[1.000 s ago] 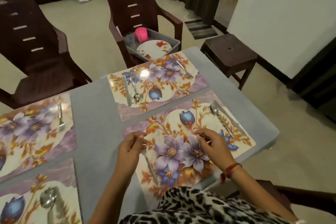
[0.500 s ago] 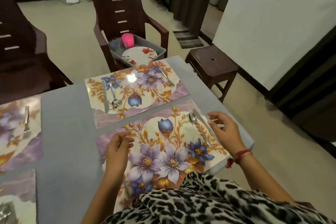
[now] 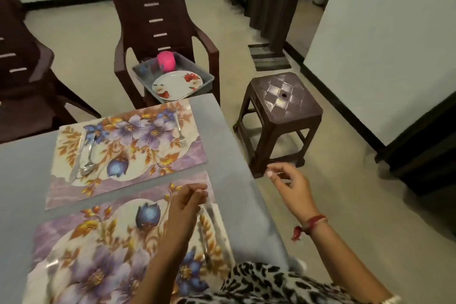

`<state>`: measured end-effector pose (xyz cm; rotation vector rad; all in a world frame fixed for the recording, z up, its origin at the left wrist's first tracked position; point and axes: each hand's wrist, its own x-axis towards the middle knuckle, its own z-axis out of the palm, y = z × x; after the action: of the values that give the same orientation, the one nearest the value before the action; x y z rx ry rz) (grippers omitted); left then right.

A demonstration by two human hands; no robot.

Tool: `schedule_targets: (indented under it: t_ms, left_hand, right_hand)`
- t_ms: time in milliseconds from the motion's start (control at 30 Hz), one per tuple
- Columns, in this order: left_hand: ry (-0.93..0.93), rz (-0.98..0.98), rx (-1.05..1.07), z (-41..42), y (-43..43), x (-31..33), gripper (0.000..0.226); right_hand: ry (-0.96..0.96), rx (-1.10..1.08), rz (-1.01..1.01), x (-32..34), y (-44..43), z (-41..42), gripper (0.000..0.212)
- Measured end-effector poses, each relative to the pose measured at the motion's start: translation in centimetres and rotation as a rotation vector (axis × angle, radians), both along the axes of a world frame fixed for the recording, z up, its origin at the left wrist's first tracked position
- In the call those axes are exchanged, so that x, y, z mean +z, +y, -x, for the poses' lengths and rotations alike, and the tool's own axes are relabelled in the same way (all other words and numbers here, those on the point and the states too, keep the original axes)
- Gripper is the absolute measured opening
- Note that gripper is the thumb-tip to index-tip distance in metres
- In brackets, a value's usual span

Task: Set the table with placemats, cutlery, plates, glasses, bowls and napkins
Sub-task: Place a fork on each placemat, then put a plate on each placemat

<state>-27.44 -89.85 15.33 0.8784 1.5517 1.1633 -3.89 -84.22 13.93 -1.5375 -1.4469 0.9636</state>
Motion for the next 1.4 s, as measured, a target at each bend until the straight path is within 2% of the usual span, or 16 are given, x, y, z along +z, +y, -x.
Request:
schedule_targets:
  t_ms: [67,167,300,567,767,1033,1167,1400]
  left_hand:
    - [0.018,0.014,0.033,-1.6,0.8,0.0,0.011]
    - [0.034,0.029,0.089,-2.7,1.7,0.0,0.018]
    - [0.024,0.025,0.152,-2.8,3.7,-0.1,0.017]
    - [0.058,0.03,0.105,-2.5,7.7,-1.1,0.017]
    - [0.074,0.028,0.186,-4.4,9.2,-1.5,0.016]
    - [0.122,0.113,0.332,-14.5,12.7,-3.3,0.014]
    - [0.111,0.159,0.411,-19.2,17.1,-3.6,0.014]
    - [0.148,0.114,0.541,-20.0,24.9,-1.4,0.013]
  right_hand:
    - [0.0,0.019,0.019,0.0,1.5,-1.2,0.013]
    - [-0.012,0.03,0.016,0.5,3.1,-1.9,0.016]
    - [-0.025,0.043,0.005,1.3,4.9,-2.2,0.018]
    - [-0.078,0.061,-0.001,1.4,7.9,-1.0,0.021]
    - [-0.071,0.192,0.027,0.5,10.8,-1.9,0.026]
    - [-0.027,0.465,0.083,-0.6,20.7,-11.9,0.027]
    - [-0.087,0.494,0.056,-0.8,26.5,-16.6,0.023]
    - [-0.004,0.594,0.01,0.6,34.9,-14.1,0.021]
